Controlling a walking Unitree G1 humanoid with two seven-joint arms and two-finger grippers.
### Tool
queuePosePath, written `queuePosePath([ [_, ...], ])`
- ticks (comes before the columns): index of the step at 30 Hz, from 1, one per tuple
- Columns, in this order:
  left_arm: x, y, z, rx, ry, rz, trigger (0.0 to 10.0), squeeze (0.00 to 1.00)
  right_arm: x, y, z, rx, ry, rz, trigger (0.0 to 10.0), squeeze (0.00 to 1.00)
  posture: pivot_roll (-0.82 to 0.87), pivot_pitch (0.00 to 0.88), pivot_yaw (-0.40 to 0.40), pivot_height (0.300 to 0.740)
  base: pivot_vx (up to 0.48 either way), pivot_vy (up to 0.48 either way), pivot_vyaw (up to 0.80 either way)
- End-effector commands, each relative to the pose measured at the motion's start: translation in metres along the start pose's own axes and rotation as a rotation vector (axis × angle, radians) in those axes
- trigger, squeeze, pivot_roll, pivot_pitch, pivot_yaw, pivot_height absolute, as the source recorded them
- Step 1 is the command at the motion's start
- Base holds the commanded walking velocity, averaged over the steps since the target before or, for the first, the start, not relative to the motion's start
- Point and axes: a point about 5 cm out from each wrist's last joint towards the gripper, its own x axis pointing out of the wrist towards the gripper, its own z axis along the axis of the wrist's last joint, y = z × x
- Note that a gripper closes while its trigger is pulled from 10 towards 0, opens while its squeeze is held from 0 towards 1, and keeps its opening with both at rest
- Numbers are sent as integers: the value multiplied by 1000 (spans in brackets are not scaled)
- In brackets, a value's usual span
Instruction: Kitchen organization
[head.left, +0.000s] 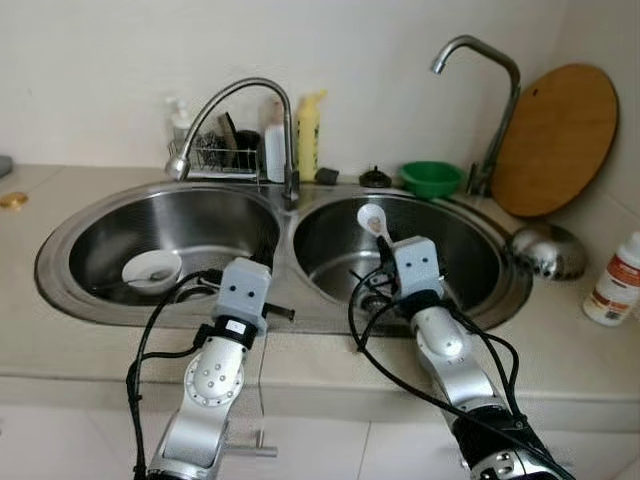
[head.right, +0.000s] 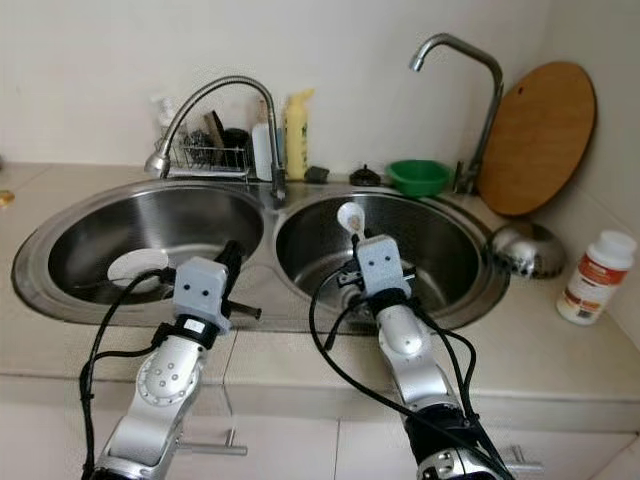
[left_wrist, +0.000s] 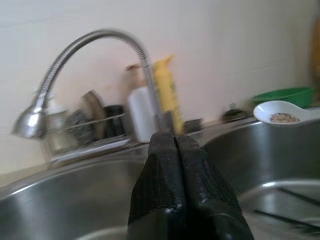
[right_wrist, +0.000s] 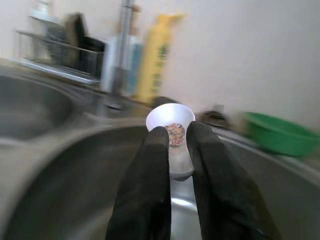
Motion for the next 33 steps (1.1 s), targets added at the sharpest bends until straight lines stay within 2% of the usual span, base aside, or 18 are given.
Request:
queuePosePath([
  [1, 2, 0, 3, 5, -20, 1, 10000, 0, 4, -7, -7, 68, 81, -21, 10000, 0, 55, 0, -16, 740, 0, 0, 0],
  [2, 2, 0, 3, 5, -20, 1, 10000, 0, 4, -7, -7, 68, 81, -21, 10000, 0, 55, 0, -16, 740, 0, 0, 0],
  [3, 2, 0, 3, 3, -20, 1, 10000, 0, 6, -8, -13, 101, 144, -16, 10000, 0, 54, 0, -16, 740, 0, 0, 0],
  [5, 2, 0, 3, 2, -20, 1, 10000, 0, 6, -8, -17, 119, 186, -1, 10000, 0, 54, 0, -16, 740, 0, 0, 0],
  [9, 2, -2, 3, -1, -17, -2, 10000, 0, -1, -4, -40, 91, 362, 74, 10000, 0, 49, 0, -15, 740, 0, 0, 0],
  [11, 2, -2, 2, -1, -17, -3, 10000, 0, -3, -5, -45, 73, 394, 62, 10000, 0, 50, 0, -15, 740, 0, 0, 0],
  [12, 3, -2, 2, -1, -16, -4, 10000, 0, -4, -5, -46, 74, 401, 60, 10000, 635, 52, 0, -16, 740, 0, 0, 0],
  [14, 3, -2, 2, -1, -16, -4, 10000, 0, -5, -4, -47, 80, 402, 64, 10000, 635, 52, 0, -16, 740, 0, 0, 0],
  [15, 3, -2, 2, -1, -15, -4, 10000, 0, -5, -3, -47, 94, 404, 69, 10000, 1000, 52, 0, -16, 740, 0, 0, 0],
  [17, 2, -2, 2, 0, -12, -4, 10000, 0, -6, 2, -46, 165, 394, 93, 10000, 1000, 51, 0, -14, 740, 0, 0, 0],
  [25, 2, -3, 1, -3, -10, -9, 10000, 0, -5, 1, -39, 220, 347, 95, 10000, 1000, 47, 0, -13, 740, 0, 0, 0],
  [28, 2, -3, 1, -15, -15, -3, 10000, 0, -3, -7, -33, 237, 298, 46, 10000, 1000, 47, 0, -13, 740, 0, 0, 0],
  [29, 3, -3, 2, -29, -20, -2, 10000, 0, -1, -14, -29, 229, 275, -22, 10000, 1000, 46, 0, -14, 740, 0, 0, 0],
  [32, 2, -3, 3, -40, -20, -2, 10000, 0, 1, -23, -26, 226, 251, -102, 10000, 1000, 47, 0, -14, 740, 0, 0, 0],
  [33, 2, -4, 2, -46, -14, -2, 10000, 0, 1, -24, -23, 231, 227, -117, 10000, 580, 47, 0, -14, 740, 0, 0, 0],
])
